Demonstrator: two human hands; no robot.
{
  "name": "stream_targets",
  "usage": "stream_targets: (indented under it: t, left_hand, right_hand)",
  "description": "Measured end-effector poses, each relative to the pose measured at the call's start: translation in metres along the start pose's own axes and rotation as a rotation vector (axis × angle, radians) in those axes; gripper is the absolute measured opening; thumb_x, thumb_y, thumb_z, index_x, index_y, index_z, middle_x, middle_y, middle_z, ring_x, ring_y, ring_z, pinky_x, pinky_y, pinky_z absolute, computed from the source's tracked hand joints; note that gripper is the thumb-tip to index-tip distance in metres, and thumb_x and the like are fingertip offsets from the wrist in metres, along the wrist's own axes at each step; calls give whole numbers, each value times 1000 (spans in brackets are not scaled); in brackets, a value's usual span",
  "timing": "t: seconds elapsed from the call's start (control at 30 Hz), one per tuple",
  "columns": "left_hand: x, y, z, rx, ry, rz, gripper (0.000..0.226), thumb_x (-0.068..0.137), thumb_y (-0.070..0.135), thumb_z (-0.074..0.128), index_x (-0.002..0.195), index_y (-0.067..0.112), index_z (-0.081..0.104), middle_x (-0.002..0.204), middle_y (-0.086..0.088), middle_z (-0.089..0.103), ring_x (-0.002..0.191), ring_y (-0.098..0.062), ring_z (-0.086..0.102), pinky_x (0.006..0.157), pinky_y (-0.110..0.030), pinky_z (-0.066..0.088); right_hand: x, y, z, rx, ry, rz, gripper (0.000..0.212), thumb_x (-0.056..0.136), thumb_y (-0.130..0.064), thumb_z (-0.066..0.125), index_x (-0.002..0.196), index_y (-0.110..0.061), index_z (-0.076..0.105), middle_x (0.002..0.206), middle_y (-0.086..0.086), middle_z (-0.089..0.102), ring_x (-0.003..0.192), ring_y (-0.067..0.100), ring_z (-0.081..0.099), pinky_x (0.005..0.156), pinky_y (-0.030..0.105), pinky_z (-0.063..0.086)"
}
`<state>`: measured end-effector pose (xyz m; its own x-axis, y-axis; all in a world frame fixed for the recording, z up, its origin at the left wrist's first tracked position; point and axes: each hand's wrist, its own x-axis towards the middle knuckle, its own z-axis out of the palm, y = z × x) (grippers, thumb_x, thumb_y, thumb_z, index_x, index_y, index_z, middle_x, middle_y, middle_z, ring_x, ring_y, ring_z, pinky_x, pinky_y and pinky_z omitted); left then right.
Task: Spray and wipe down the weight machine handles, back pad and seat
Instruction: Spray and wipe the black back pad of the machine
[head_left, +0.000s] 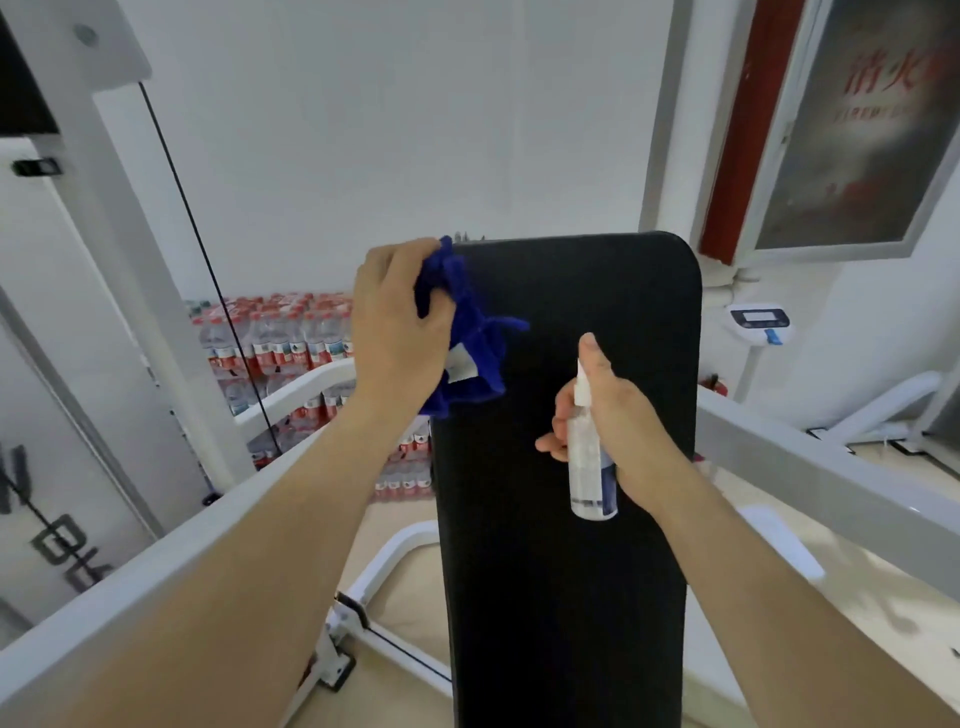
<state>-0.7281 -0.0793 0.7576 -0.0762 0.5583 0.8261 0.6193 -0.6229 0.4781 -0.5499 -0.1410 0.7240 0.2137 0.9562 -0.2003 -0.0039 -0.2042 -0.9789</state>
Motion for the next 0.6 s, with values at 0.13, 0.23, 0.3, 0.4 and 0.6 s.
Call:
stream_targets:
  t: [0.13,0.23,0.3,0.4,0.6]
  left_hand:
    - [-36,-26,28,168,11,94,34,85,17,56,117,13,64,117,-16,51,106,-29,48,92,-29,35]
    - [-76,-34,35,-19,63,-130,36,85,17,54,120,12,60,115,-9,44,104,-14,41,94,-16,33]
    - [-103,-34,35,-126,42,-272,38,87,12,54,125,11,55,115,-3,42,101,-4,39,92,-4,29]
    - [-137,-34,31,-246,10,-431,38,90,12,53,127,19,52,121,-5,54,108,-9,49,98,-15,36]
    - [-168,-23,21,-356,49,-713,36,98,16,50,124,40,49,104,-1,67,72,-7,66,67,-27,57]
  right_hand:
    - [3,29,15,72,-8,13,63,94,-55,45,49,-13,57,49,3,56,50,17,55,59,33,51]
    - [-1,48,16,-12,12,-102,53,96,-45,44,57,-10,56,53,3,55,49,15,54,53,29,48]
    - [-2,57,16,-41,37,-137,50,96,-39,43,58,-9,56,53,3,55,51,15,54,51,28,47]
    - [-6,68,17,-17,50,-153,53,98,-39,43,56,-8,55,51,3,55,48,14,53,49,26,48]
    - [-14,79,13,-60,48,-161,52,99,-34,43,55,-9,55,49,2,54,50,15,54,50,26,48]
